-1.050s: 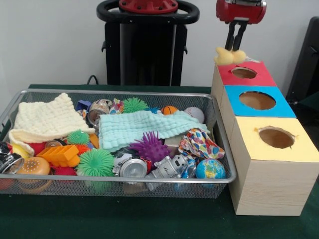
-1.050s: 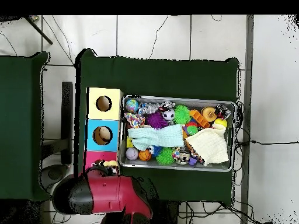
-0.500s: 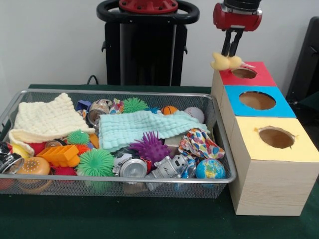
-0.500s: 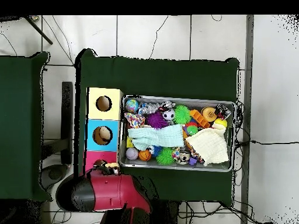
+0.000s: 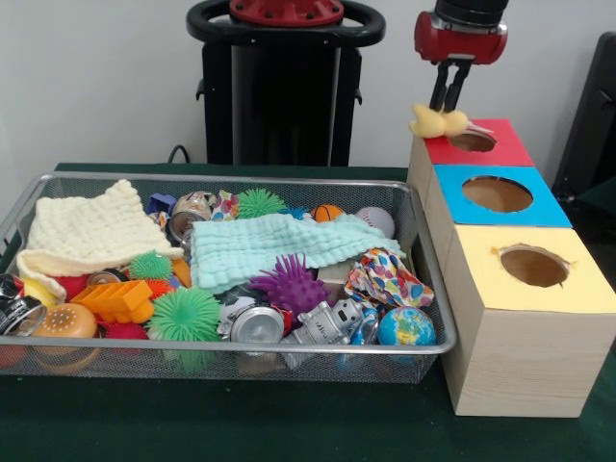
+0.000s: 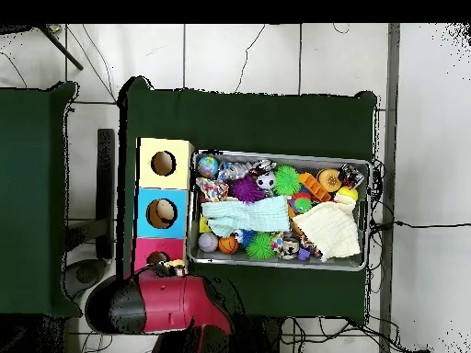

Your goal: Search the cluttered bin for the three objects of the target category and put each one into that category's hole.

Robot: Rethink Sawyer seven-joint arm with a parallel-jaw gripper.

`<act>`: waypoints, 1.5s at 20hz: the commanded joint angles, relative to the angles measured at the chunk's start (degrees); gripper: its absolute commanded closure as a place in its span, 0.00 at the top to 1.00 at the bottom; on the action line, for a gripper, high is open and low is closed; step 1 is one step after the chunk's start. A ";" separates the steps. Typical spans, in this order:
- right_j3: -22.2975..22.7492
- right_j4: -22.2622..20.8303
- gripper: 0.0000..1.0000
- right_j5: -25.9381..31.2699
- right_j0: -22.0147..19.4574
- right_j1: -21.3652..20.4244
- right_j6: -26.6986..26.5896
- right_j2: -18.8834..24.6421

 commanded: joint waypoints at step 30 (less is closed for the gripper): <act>-1.05 5.05 0.00 -5.62 5.54 6.61 15.96 -2.61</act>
